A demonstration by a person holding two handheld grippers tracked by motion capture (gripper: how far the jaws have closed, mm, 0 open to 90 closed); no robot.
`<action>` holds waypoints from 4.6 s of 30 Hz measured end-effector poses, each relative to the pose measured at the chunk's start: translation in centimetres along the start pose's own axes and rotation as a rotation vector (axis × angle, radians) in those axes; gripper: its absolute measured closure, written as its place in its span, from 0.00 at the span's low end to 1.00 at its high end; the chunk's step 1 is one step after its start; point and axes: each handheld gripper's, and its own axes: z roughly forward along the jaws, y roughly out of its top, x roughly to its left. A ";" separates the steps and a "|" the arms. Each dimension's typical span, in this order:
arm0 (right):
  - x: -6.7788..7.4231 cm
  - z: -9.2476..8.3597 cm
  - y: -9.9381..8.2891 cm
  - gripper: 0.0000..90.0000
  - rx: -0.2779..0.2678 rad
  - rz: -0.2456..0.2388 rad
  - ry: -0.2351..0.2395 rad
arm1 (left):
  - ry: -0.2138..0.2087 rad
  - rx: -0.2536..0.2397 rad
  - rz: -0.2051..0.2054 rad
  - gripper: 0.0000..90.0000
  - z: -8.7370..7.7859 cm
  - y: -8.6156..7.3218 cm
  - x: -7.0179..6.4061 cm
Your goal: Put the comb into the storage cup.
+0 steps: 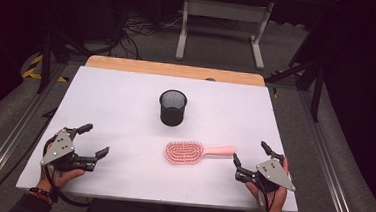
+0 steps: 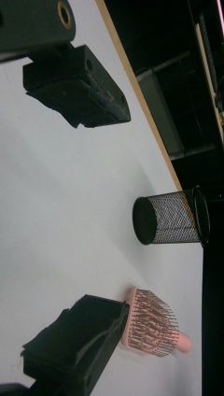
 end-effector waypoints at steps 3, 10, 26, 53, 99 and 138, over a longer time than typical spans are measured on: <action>0.1 0.0 -0.1 0.08 0.011 -0.017 -0.006 | 0.003 -0.020 -0.007 0.10 -0.4 0.2 -0.1; 0.0 0.2 0.1 0.08 0.011 -0.003 -0.023 | -0.019 -0.008 0.001 0.10 -0.3 0.0 -0.2; 0.0 1.2 1.4 0.36 0.005 0.030 0.091 | -0.028 0.011 -0.027 0.10 -0.2 -0.5 0.0; -0.1 6.0 4.2 0.99 0.050 0.040 0.186 | -0.029 0.021 -0.020 0.10 0.3 -0.8 0.7; -0.1 10.1 0.3 1.00 0.440 0.020 0.258 | -0.017 0.042 0.032 0.08 0.2 -0.9 0.4; 1.2 8.1 -0.3 1.00 0.556 0.023 0.348 | -0.065 0.078 0.050 0.08 0.7 -1.0 0.1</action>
